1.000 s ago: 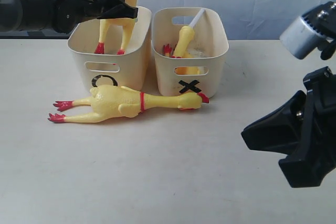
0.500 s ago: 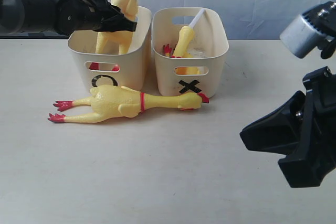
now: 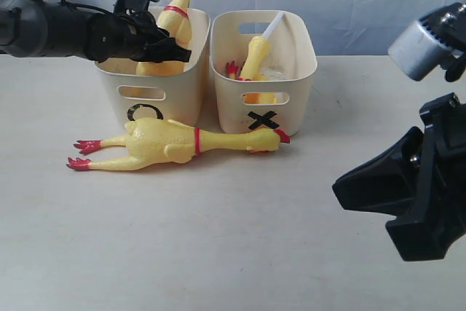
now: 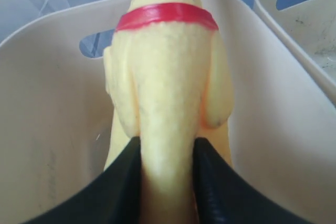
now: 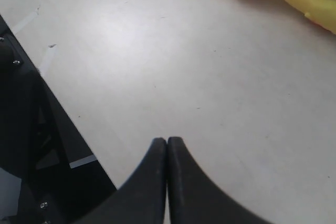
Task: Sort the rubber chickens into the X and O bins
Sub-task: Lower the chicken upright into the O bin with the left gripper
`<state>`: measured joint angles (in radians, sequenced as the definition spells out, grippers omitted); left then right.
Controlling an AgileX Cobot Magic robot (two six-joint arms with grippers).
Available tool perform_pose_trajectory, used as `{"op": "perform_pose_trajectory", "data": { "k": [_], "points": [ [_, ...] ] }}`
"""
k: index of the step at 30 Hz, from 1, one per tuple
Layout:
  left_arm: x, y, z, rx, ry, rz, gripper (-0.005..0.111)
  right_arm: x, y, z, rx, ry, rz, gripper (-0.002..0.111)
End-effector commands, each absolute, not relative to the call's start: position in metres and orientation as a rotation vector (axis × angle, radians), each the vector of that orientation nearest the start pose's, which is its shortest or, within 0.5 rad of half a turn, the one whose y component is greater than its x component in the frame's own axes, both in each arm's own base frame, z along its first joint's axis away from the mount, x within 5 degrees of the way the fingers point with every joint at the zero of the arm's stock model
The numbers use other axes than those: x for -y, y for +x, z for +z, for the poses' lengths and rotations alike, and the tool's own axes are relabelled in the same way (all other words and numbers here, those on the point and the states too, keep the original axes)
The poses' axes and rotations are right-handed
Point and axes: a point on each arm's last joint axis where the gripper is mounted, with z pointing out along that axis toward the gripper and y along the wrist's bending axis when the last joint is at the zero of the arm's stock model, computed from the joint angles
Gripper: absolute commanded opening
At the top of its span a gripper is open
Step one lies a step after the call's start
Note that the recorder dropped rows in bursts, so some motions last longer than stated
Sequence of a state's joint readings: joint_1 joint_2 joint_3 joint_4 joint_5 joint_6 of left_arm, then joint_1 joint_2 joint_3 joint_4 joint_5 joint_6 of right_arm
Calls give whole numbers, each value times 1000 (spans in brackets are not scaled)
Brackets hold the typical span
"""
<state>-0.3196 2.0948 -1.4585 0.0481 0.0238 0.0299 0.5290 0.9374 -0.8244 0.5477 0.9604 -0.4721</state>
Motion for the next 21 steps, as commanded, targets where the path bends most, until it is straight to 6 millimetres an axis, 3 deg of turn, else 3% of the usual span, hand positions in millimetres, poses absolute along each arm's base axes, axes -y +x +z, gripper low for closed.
{"op": "perform_pose_trajectory", "data": {
  "k": [1, 10, 21],
  "points": [
    [149, 454, 189, -2099, 429, -134, 0, -116, 123, 323, -2291, -988, 714, 0],
    [149, 454, 189, -2094, 448, -122, 1, -116, 123, 323, -2291, -988, 714, 0],
    [149, 454, 190, -2087, 451, -121, 41, -116, 123, 323, -2291, -988, 714, 0]
  ]
}}
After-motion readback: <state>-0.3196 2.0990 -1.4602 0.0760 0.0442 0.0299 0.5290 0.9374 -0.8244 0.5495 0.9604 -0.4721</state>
